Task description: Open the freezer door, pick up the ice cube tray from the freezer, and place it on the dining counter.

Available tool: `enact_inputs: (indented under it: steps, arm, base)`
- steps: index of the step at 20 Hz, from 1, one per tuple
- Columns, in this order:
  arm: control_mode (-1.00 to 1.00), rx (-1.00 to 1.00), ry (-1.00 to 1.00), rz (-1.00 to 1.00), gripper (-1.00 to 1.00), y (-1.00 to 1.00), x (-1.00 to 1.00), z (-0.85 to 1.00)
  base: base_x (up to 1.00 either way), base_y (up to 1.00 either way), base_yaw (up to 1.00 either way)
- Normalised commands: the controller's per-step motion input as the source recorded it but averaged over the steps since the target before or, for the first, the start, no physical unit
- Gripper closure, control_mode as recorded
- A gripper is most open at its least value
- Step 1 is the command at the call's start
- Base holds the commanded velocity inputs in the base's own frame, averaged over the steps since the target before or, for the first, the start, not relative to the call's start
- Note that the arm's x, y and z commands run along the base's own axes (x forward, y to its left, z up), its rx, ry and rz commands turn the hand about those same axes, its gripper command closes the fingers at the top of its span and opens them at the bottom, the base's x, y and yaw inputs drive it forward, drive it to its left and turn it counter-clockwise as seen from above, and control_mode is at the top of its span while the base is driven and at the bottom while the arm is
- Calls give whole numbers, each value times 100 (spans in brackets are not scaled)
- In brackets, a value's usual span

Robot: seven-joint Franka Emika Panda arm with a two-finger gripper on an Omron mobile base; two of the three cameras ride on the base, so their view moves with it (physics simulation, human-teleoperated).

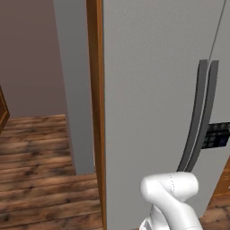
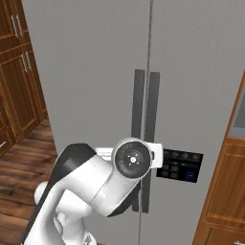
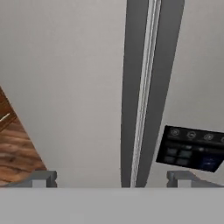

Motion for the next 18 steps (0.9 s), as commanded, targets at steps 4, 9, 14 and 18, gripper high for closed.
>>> enact_inputs:
  steps: [4, 9, 14, 18]
  arm:
    - [-100, 1, -31, 1, -100, -34, 37, 0]
    - [-100, 1, -21, 0, -100, -13, 70, 0]
    - [-100, 4, -12, 0, -100, -2, 71, 0]
    - [-100, 3, -13, 0, -100, -17, 50, 0]
  base:
    - [0, 0, 0]
    - [0, 0, 0]
    - [0, 0, 0]
    - [0, 0, 0]
